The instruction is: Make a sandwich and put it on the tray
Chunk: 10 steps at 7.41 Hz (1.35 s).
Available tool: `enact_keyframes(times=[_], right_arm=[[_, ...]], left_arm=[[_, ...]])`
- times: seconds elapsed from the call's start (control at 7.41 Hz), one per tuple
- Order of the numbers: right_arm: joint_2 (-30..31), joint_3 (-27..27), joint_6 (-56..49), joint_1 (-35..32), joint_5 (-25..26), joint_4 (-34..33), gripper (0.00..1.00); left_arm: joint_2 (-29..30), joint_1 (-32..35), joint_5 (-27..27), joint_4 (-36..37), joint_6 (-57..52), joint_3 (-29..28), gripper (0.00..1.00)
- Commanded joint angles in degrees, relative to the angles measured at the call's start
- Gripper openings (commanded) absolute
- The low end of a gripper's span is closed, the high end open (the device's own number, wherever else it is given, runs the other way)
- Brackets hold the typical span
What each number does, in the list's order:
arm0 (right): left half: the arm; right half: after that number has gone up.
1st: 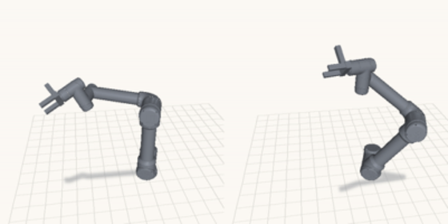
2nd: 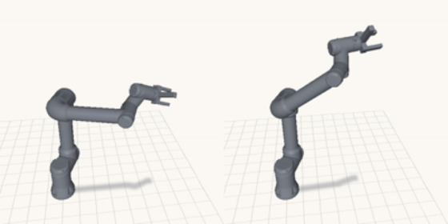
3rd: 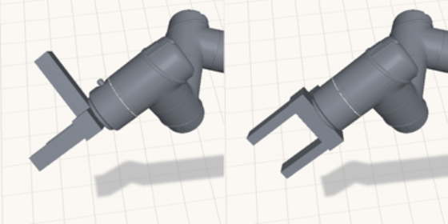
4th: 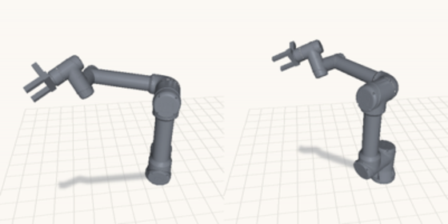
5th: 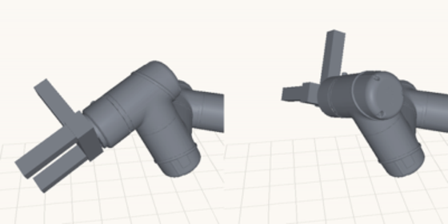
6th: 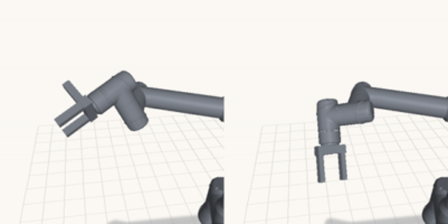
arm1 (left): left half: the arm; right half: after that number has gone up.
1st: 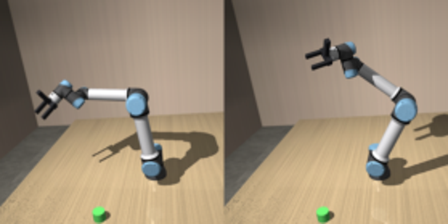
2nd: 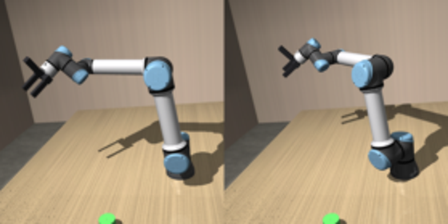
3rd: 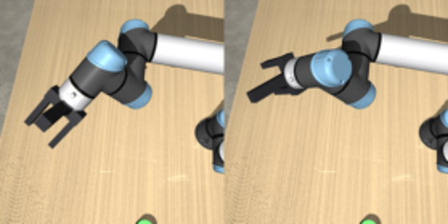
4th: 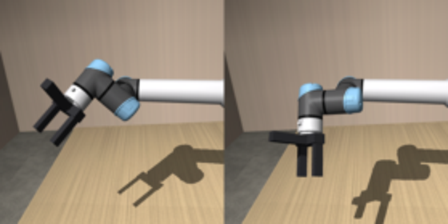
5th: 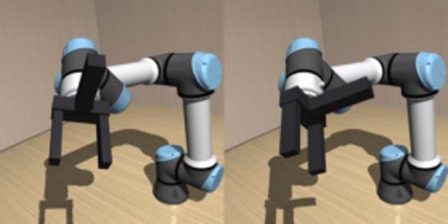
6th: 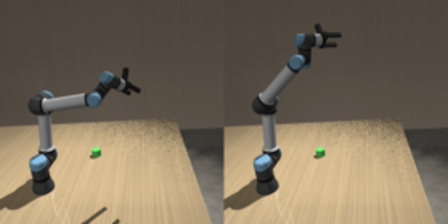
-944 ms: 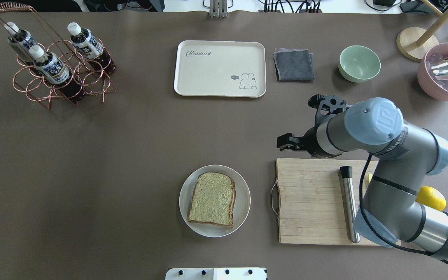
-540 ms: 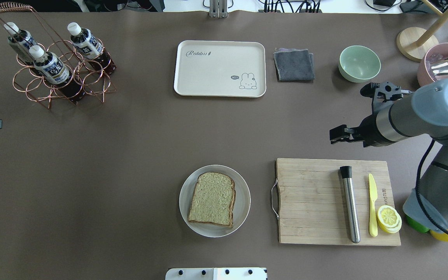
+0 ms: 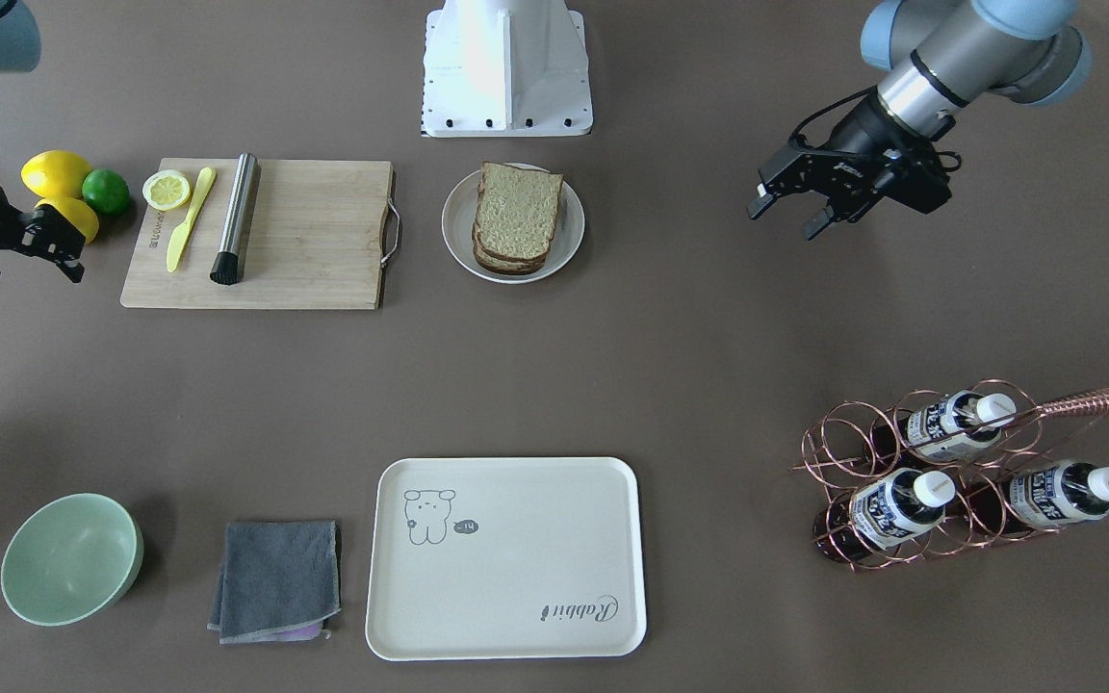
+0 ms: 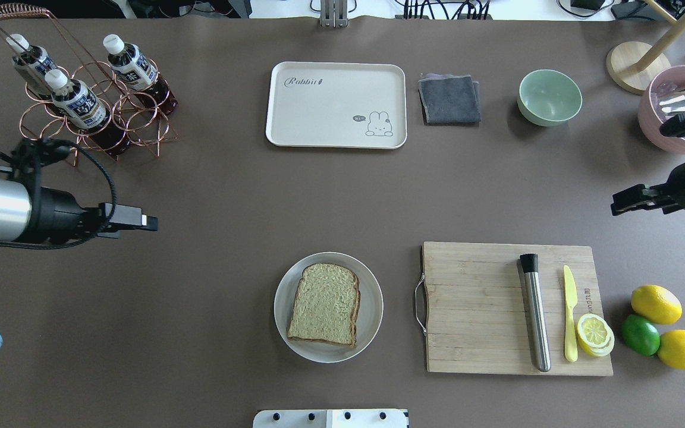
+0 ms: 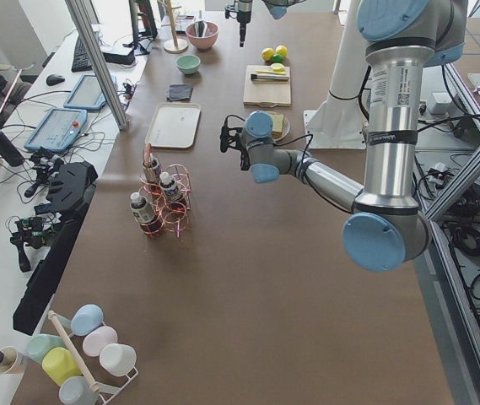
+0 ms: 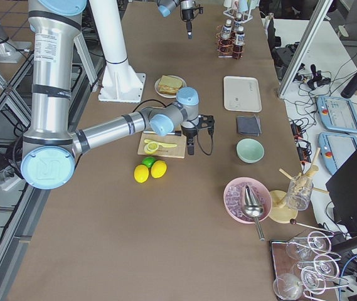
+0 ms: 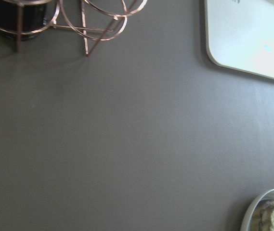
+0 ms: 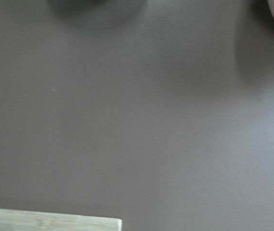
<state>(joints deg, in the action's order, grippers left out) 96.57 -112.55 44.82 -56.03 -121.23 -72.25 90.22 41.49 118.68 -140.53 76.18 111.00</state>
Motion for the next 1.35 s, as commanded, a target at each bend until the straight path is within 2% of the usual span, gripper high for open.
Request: enact_keyframes(times=[0.0,0.13,0.27,0.4,0.54,0.67,0.81,0.94,1.08,1.21], right_arm=[[4.9,9.8,-10.5,-10.4,-9.4,11.8,1.0],[5.6,16.2,-12.8,-14.1,-11.2,18.4,1.0],[5.8,17.7,-13.6,-16.9,-13.1,18.6,1.0],[6.4,17.5,-14.4,-19.3,-13.2,17.5,1.0],[6.0,17.5,-19.2,-21.4,-13.3,12.6,1.0],[4.5,16.2,-26.1,-24.0,-13.2,4.7,1.0],[0.2,14.0,-30.5,-26.6,-12.5,-6.1,1.0],[-1.0,12.9,-37.2,-28.5,-9.9,-13.8,1.0],[-1.3,12.7,-40.9,-31.0,-8.0,-16.9,1.0],[1.0,12.6,-44.3,-33.4,-7.8,-16.5,1.0]], left_arm=[[11.2,-12.1,-13.1,11.4,2.8,0.2,0.98],[18.2,-15.7,-16.3,20.4,2.8,-0.6,0.98],[21.1,-18.6,-19.1,22.7,2.8,-1.8,0.98],[21.3,-20.2,-21.1,22.7,2.7,-2.8,0.98],[21.3,-20.3,-21.2,22.7,2.7,-3.3,0.98],[21.3,-20.2,-21.1,22.6,2.5,-3.3,0.98],[21.3,-20.2,-21.1,22.6,2.3,-3.2,0.98],[21.2,-20.1,-21.1,22.6,2.1,-3.2,0.98],[21.0,-20.1,-21.1,22.6,2.1,-3.2,0.98],[20.8,-20.0,-21.0,22.5,2.0,-3.3,0.98]])
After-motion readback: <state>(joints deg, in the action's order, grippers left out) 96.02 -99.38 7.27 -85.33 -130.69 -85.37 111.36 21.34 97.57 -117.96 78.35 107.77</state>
